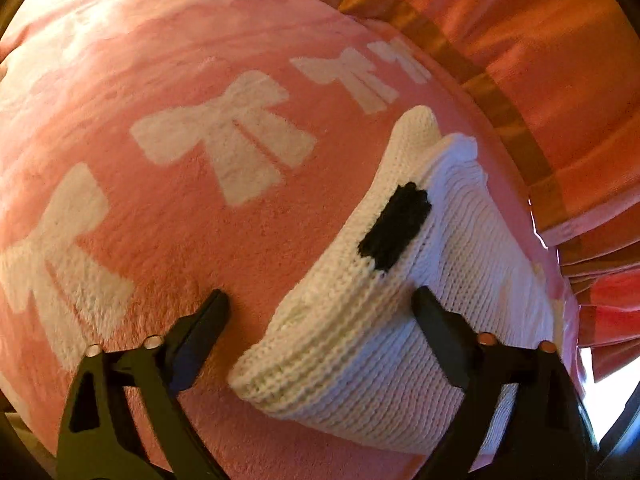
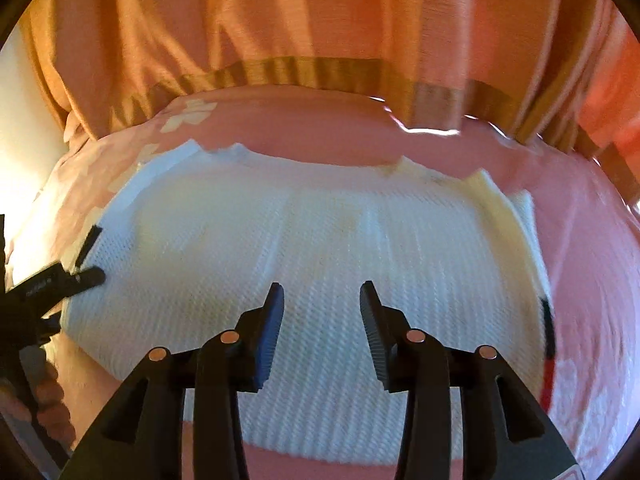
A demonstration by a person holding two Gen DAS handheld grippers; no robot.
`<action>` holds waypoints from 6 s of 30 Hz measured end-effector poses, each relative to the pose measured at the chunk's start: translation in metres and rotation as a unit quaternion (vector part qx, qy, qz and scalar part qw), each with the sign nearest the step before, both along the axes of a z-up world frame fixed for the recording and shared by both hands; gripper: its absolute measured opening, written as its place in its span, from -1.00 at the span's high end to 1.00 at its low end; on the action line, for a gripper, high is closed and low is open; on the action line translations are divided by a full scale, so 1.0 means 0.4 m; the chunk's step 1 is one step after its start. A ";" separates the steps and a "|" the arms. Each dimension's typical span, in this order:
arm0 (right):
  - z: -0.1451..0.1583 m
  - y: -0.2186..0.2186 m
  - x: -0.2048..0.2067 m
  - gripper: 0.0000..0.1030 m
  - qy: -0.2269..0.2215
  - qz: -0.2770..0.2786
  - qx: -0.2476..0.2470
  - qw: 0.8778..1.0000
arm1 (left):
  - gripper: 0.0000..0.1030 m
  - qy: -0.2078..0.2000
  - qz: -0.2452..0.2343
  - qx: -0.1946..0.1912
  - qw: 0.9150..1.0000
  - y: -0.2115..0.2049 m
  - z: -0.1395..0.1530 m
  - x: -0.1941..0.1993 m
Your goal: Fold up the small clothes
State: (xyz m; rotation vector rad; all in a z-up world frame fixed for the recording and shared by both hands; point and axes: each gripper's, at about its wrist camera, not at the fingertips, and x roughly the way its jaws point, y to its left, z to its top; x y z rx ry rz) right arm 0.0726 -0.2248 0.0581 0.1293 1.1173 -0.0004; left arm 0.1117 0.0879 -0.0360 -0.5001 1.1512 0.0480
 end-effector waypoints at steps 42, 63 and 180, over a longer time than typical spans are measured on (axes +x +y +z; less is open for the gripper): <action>0.067 -0.550 -0.071 -0.21 0.046 -0.076 0.087 0.992 | -0.76 -0.198 -0.398 0.070 0.893 -0.688 0.206 -0.267; -0.023 -0.425 0.069 -0.37 0.091 -0.080 0.203 0.972 | -0.80 -0.175 -0.365 0.070 0.912 -0.539 0.176 -0.246; 0.071 -0.047 0.064 0.84 -0.040 0.017 0.111 0.993 | -0.29 -0.072 -0.230 0.059 0.969 -0.175 0.135 0.022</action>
